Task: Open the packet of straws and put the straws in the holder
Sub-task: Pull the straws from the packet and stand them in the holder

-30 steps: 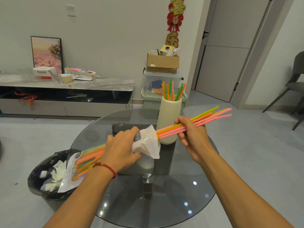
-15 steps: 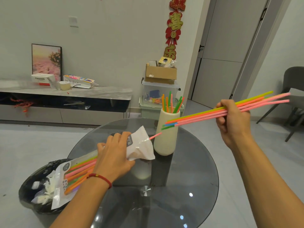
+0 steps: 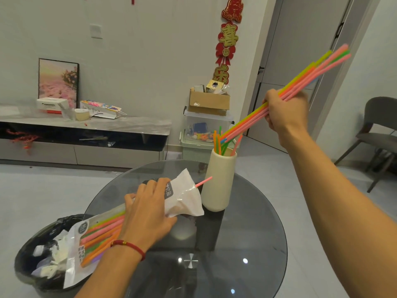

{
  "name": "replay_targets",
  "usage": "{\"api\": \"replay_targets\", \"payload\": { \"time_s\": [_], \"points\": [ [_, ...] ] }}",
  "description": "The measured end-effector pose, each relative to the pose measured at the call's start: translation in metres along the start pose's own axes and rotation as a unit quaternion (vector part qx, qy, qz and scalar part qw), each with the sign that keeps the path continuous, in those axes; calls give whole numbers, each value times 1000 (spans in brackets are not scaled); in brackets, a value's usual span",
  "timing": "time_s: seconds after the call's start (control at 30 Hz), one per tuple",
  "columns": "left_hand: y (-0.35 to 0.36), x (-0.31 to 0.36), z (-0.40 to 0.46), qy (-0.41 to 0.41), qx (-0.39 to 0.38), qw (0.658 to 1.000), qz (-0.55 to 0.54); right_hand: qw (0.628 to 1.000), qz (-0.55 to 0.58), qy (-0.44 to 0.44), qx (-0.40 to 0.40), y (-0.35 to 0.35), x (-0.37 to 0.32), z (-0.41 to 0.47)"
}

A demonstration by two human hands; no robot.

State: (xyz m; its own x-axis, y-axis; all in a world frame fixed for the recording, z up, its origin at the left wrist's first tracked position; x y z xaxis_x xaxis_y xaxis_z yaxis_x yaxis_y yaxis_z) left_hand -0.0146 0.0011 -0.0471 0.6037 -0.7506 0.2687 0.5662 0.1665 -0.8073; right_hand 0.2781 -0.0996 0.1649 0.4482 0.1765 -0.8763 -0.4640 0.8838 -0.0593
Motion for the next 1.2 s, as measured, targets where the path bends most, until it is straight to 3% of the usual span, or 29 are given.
{"api": "replay_targets", "payload": {
  "time_s": [0.23,0.57,0.8,0.93,1.1,1.2],
  "points": [
    [-2,-1,-4,9,2,1000,-9,994,-54,-89,18,0,-46,4],
    [2,4,-5,12,2,1000,-22,996,-83,-10,-39,17,-11,14],
    [4,4,-3,13,2,1000,-19,984,-158,-65,-45,36,-22,22],
    [7,5,-2,14,-3,1000,-17,975,-203,-30,-83,60,3,25],
    [8,6,-2,14,-2,1000,-19,949,-249,44,-188,88,56,20],
    [8,7,-2,17,-5,1000,-17,946,-245,65,-200,90,68,20]
  ]
}}
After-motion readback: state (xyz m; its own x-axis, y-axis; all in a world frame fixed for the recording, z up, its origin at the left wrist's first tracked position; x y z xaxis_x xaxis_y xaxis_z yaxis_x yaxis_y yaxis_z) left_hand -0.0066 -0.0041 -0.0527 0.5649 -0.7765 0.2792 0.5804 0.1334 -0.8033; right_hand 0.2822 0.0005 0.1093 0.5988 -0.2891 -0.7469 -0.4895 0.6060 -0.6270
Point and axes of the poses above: each hand's wrist, its own z-axis towards the middle knuckle, its own y-axis out of the palm, x = y × z, the point moved 9 cm from there along z, towards the middle knuckle, and after that the axes turned 8 degrees about y, right-handed, at the moved point
